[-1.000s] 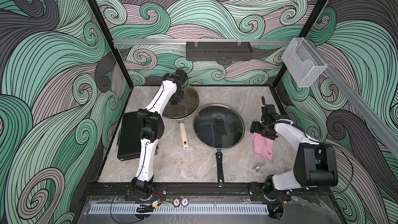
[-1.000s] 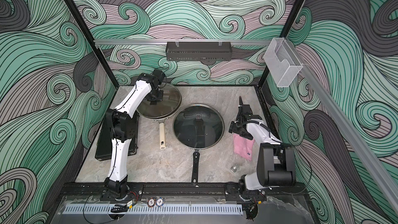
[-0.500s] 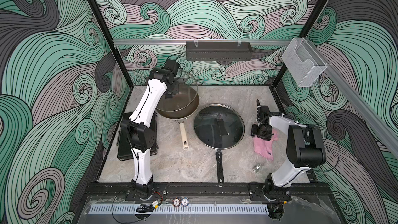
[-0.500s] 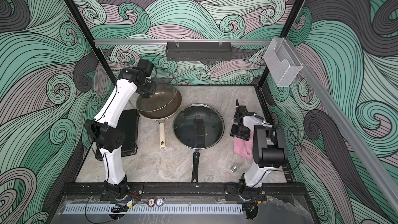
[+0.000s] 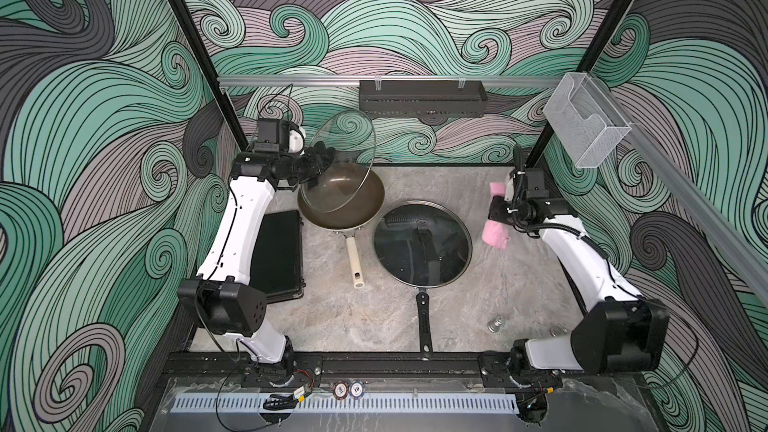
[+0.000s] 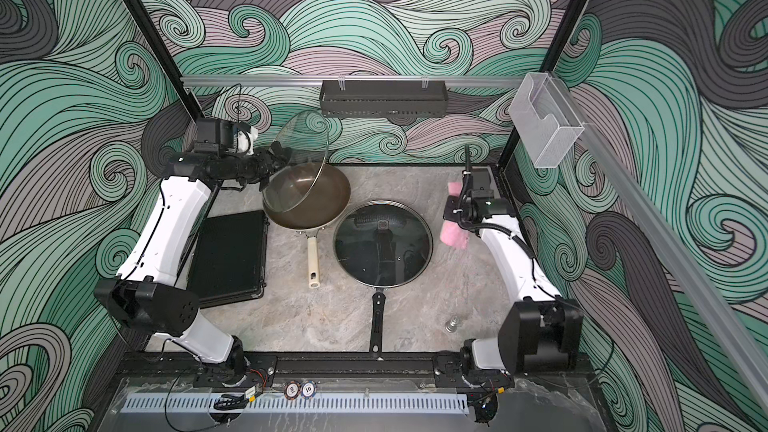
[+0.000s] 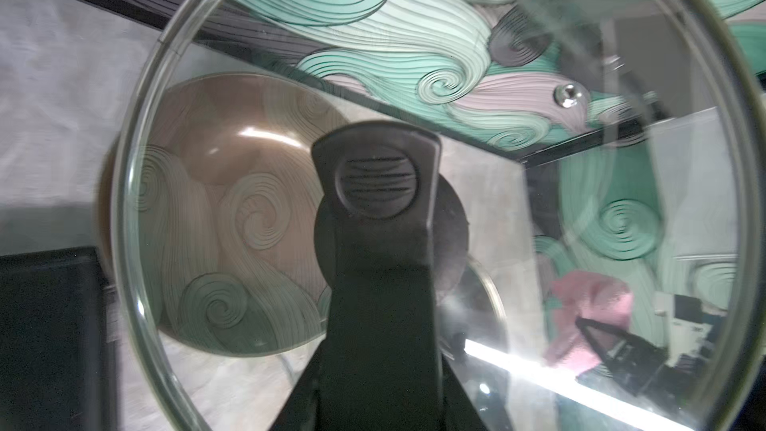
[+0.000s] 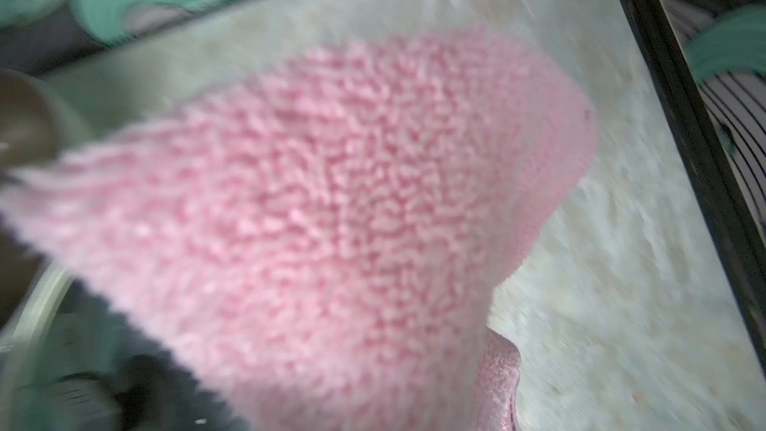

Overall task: Wipe the pot lid with a cloth
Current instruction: Pick up the cleaning item at the center of the board, then wipe the pot lid.

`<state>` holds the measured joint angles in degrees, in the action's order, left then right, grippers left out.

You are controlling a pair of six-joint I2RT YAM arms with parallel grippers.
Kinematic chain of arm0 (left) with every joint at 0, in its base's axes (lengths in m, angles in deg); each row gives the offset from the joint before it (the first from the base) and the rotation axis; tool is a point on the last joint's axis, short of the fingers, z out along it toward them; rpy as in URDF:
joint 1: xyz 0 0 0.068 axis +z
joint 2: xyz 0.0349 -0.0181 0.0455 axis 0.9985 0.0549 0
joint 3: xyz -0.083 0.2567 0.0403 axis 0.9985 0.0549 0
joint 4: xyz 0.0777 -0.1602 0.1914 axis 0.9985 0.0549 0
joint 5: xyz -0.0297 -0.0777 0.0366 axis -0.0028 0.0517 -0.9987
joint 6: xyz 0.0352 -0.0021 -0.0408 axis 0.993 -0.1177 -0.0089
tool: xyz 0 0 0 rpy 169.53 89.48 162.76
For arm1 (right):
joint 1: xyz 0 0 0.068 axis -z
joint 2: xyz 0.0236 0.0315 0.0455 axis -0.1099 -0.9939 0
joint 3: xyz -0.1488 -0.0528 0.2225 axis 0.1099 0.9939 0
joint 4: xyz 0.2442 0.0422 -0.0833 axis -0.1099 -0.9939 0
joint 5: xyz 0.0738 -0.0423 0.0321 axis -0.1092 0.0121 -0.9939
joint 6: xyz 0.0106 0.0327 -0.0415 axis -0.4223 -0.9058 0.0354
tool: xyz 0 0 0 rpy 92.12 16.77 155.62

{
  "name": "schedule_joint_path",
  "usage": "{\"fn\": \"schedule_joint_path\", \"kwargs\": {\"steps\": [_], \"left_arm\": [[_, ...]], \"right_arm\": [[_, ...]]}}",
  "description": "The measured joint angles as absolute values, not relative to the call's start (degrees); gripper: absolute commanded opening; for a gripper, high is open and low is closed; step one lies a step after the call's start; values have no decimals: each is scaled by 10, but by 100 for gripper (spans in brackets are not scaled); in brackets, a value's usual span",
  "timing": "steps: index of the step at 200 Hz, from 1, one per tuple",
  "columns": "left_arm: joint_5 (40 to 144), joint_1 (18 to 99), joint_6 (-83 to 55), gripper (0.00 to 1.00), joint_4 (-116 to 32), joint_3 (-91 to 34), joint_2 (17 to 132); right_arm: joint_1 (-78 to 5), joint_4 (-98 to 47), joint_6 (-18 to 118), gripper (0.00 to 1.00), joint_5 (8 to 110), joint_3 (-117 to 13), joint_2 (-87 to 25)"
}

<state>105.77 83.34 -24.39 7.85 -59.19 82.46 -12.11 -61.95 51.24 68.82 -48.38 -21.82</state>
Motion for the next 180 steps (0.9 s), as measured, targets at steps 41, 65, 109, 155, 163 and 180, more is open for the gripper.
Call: {"fn": "schedule_joint_path", "kwargs": {"steps": [41,65,109,155,163,180], "left_arm": [[1214,846,-336,0,-83,-524,813],[1300,849,-409,0,-204,-465,797],[1429,841,-498,0,-341,-429,792],[1502,807,-507,0,-384,-424,789],[1507,802,-504,0,-384,-424,789],[1513,790,-501,0,-383,-424,790]], "right_arm": [[-197,-485,466,0,592,-563,-244],[-221,-398,431,0,543,-594,-292],[-241,-203,307,0,436,-644,-382],[-261,-30,176,0,352,-747,-479],[-270,-25,173,0,347,-763,-488],[-291,-28,175,0,344,-781,-494]]}}
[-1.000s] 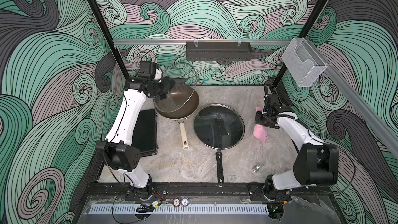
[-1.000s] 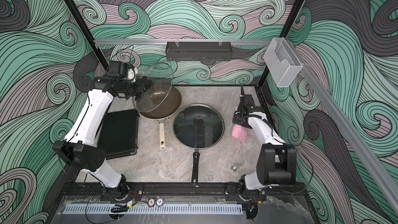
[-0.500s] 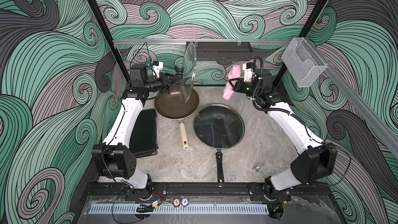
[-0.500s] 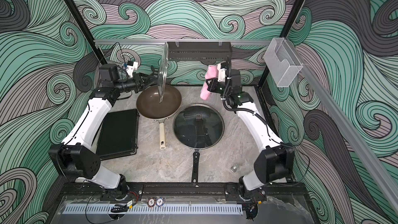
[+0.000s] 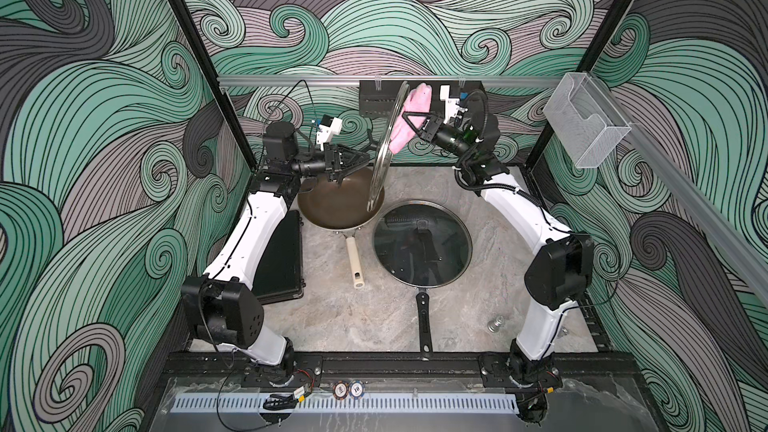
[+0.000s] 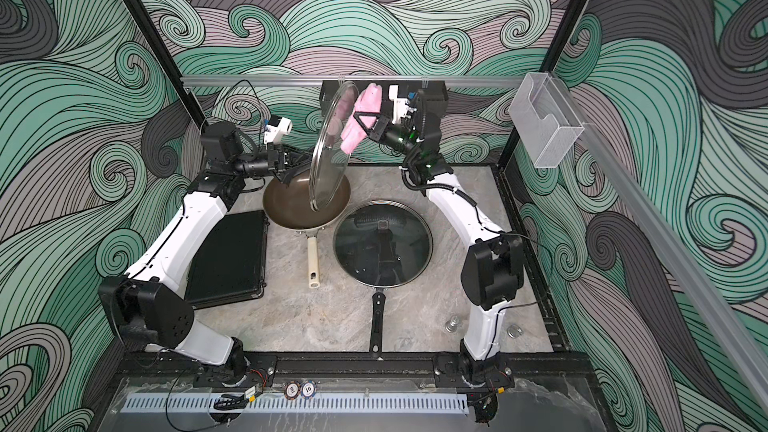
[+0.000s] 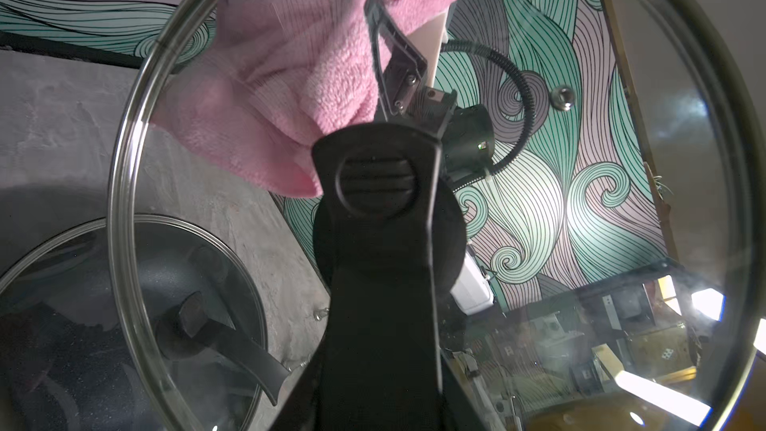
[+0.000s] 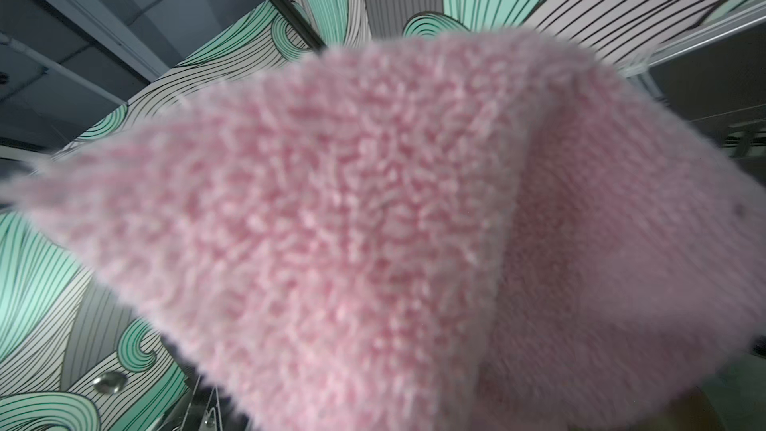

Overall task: Wipe the pot lid with a cloth
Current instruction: Wipe the pot lid.

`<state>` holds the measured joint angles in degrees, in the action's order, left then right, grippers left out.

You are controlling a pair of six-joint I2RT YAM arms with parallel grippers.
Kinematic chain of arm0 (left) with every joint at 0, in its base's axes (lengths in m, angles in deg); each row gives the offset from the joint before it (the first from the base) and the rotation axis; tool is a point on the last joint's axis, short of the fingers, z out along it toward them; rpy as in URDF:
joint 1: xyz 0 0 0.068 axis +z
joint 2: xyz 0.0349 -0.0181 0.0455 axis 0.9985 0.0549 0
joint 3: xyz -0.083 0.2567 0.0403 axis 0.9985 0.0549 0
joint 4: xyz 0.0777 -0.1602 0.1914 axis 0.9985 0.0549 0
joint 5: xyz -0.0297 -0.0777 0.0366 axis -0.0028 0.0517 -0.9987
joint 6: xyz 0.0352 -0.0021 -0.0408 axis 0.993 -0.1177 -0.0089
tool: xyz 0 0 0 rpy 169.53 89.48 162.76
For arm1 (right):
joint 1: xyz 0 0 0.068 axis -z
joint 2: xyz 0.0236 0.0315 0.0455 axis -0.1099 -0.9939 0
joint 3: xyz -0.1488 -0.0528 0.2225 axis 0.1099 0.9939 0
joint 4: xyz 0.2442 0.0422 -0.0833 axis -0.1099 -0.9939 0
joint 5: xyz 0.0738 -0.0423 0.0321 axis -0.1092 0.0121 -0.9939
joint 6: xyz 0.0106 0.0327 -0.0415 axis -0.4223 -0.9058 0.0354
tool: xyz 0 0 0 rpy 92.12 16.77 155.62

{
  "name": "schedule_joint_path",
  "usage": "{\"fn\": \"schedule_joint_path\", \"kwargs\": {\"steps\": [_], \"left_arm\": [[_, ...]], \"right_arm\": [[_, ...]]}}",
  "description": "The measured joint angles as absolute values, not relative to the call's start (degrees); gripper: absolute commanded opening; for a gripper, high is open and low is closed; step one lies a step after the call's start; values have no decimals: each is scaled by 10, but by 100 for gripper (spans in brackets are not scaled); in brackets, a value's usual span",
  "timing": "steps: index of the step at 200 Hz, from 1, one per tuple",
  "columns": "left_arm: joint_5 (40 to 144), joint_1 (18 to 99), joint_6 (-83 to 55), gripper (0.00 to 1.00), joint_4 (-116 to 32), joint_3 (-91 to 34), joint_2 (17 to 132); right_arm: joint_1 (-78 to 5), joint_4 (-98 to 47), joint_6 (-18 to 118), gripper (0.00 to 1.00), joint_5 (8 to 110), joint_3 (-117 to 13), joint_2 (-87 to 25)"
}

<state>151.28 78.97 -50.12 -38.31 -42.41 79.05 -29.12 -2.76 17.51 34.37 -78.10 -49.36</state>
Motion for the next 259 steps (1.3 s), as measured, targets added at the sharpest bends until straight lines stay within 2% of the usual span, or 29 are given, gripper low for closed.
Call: {"fn": "schedule_joint_path", "kwargs": {"steps": [92,143,193,259], "left_arm": [[1512,796,-462,0,-360,-425,835],[1501,802,-473,0,-355,-453,901],[1472,811,-578,0,-439,-467,923],[1464,810,-738,0,-604,-478,934]], "right_arm": [[-305,-81,209,0,282,-800,-488],[-332,-165,265,0,243,-790,-438],[-358,-245,328,0,220,-742,-392],[-348,-252,341,0,200,-684,-416]]}}
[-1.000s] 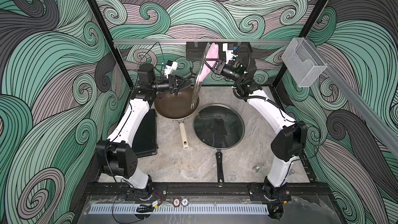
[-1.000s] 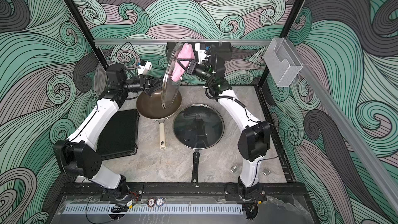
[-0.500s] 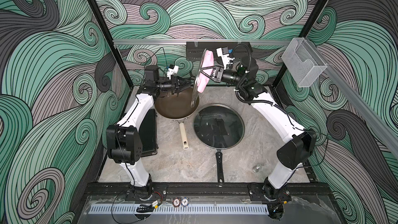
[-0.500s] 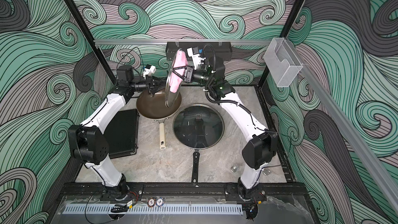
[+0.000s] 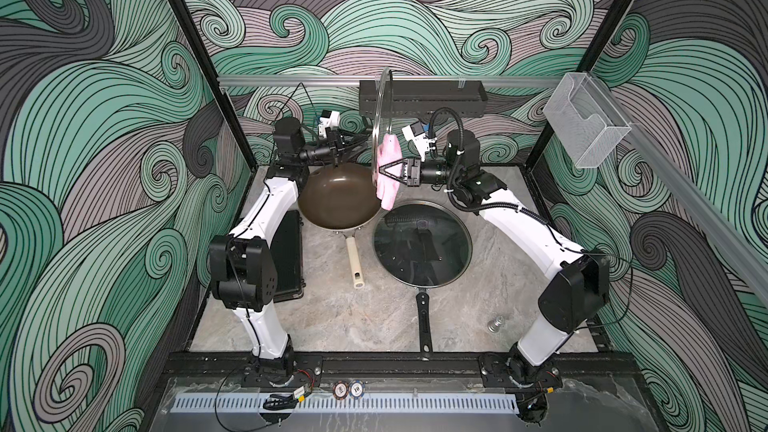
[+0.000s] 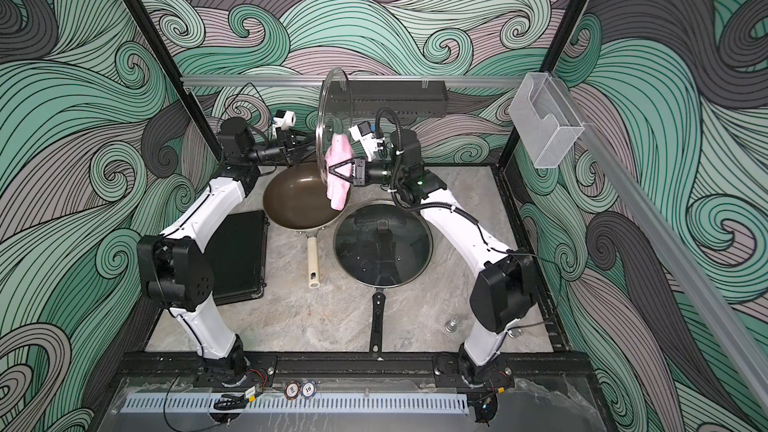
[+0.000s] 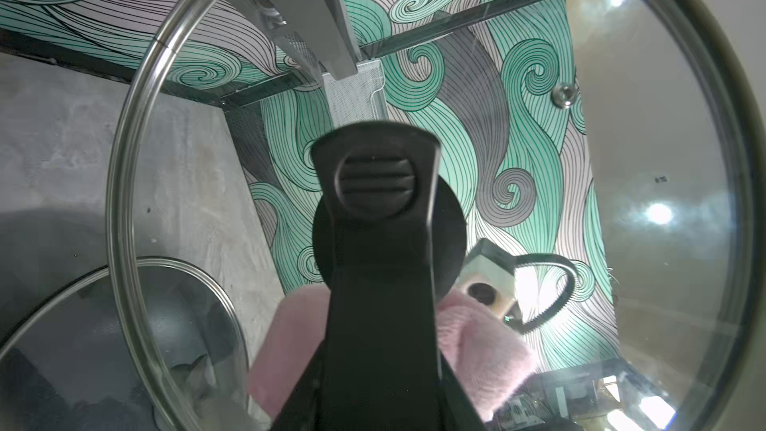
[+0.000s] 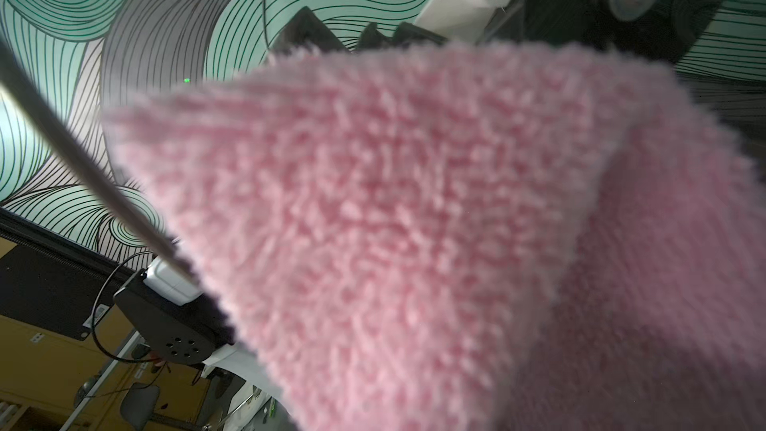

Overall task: Wipe the pot lid with a cloth
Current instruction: Wipe the pot lid.

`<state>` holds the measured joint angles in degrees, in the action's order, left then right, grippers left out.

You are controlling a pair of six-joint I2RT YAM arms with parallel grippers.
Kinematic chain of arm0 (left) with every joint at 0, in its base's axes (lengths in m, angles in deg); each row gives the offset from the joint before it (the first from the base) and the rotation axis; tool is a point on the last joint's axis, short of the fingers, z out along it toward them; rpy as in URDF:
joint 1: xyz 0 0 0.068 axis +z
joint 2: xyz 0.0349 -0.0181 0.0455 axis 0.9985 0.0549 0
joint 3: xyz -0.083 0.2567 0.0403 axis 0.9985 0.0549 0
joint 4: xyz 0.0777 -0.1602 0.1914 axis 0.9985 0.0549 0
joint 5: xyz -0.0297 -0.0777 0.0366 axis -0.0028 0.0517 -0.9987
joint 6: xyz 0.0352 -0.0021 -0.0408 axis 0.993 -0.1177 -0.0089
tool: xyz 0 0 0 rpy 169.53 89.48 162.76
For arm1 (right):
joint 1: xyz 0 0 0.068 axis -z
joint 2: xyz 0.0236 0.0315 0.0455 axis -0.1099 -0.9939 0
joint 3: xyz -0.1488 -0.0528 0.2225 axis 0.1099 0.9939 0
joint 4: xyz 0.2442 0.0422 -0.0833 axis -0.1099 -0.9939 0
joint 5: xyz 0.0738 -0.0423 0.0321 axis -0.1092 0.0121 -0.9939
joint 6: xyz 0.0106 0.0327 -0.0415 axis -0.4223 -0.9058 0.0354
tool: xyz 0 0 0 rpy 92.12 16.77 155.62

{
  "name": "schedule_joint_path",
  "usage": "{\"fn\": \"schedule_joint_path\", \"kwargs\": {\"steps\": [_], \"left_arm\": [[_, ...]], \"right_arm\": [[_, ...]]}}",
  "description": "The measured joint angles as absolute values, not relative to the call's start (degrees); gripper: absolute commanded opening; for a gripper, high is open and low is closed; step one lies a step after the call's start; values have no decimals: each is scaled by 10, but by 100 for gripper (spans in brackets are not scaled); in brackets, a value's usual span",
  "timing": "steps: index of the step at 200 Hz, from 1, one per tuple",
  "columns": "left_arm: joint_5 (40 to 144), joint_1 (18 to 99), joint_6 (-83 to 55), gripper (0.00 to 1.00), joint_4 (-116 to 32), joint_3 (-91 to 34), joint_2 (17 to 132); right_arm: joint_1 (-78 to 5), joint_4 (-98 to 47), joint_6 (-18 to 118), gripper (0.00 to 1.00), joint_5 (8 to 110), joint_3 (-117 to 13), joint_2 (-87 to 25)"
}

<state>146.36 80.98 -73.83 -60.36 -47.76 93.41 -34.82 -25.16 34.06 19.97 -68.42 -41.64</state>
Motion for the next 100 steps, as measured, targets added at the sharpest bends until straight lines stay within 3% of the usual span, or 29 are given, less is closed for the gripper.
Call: {"fn": "schedule_joint_path", "kwargs": {"steps": [63,100], "left_arm": [[1474,800,-779,0,-640,-468,920],[1482,798,-786,0,-648,-465,917]], "right_arm": [[-299,-298,345,0,202,-818,-545],[-297,-320,350,0,201,-854,-552]]}}
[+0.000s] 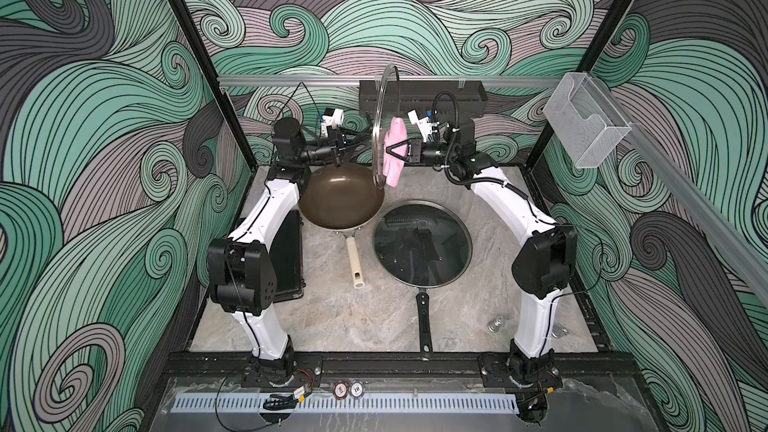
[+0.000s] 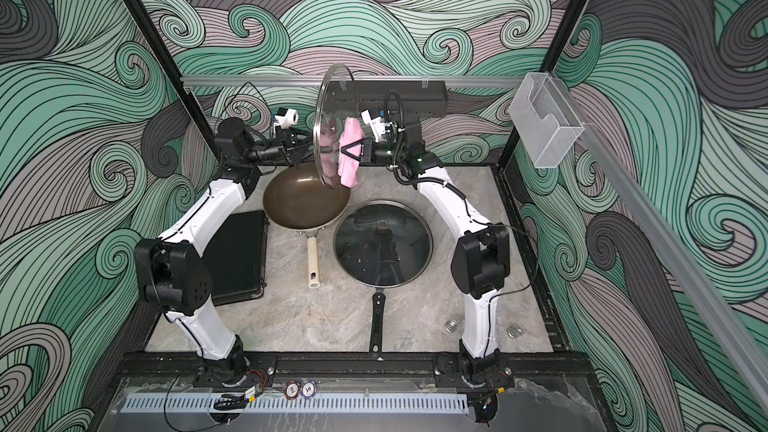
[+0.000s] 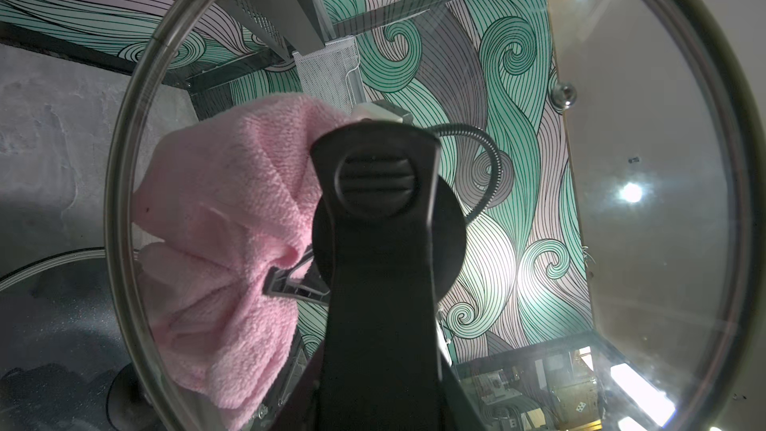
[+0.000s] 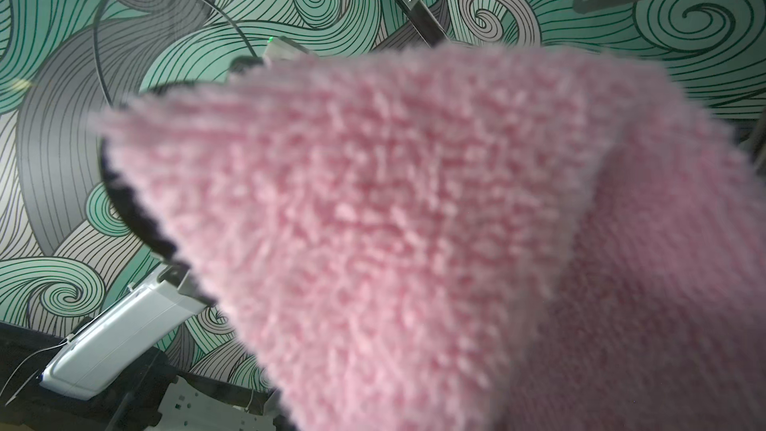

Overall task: Wipe the pot lid with a cloth
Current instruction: Wipe the pot lid.

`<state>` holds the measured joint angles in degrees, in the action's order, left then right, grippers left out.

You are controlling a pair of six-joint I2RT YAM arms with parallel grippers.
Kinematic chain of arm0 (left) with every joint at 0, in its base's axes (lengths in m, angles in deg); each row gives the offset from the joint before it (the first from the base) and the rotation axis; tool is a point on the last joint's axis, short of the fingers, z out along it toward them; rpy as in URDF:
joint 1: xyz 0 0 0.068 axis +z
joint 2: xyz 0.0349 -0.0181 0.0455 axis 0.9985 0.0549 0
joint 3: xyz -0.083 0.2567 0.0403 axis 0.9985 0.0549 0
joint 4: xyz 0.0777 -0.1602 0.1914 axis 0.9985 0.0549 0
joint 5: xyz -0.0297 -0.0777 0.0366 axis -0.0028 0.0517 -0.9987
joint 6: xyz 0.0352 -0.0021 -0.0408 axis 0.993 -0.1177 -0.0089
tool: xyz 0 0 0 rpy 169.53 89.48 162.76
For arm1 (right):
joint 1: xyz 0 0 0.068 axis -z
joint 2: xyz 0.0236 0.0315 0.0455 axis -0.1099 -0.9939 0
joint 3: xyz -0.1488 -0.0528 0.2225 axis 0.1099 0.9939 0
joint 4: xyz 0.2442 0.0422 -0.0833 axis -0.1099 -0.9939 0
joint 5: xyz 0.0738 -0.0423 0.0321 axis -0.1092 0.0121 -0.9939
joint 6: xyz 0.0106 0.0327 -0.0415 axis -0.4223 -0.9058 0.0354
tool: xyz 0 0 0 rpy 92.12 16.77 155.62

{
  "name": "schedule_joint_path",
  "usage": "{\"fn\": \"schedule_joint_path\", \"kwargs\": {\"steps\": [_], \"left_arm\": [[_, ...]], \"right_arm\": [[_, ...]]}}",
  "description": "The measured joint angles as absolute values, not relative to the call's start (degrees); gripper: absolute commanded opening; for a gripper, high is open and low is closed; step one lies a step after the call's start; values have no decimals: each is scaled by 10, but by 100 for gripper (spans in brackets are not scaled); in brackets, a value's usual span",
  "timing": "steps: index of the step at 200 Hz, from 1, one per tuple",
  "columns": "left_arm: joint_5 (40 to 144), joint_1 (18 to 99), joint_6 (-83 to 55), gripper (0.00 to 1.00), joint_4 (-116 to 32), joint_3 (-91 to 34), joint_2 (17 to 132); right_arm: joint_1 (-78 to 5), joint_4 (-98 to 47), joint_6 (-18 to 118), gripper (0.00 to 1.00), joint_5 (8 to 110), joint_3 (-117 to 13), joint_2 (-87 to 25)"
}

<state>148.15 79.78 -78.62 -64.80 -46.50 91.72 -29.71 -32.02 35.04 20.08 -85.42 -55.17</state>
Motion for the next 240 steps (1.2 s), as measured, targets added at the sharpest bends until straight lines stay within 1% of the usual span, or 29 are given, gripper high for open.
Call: {"fn": "schedule_joint_path", "kwargs": {"steps": [62,86,103,129,155,184,240], "left_arm": [[1471,797,-803,0,-697,-470,935],[1473,796,-787,0,-676,-465,940],[1478,792,-754,0,-646,-454,938],[1484,781,-709,0,-589,-404,921],[1495,775,-714,0,-576,-372,903],[1491,774,-714,0,-570,-366,876],[1495,774,-750,0,-606,-395,842]], "right_arm": [[-325,-209,267,0,193,-721,-451],[-325,-181,252,0,193,-723,-427],[-323,-169,247,0,193,-754,-425],[-317,-142,230,0,186,-818,-448],[-304,-129,211,0,181,-881,-500],[-285,-126,204,0,182,-939,-564],[-256,-125,199,0,189,-936,-614]]}}
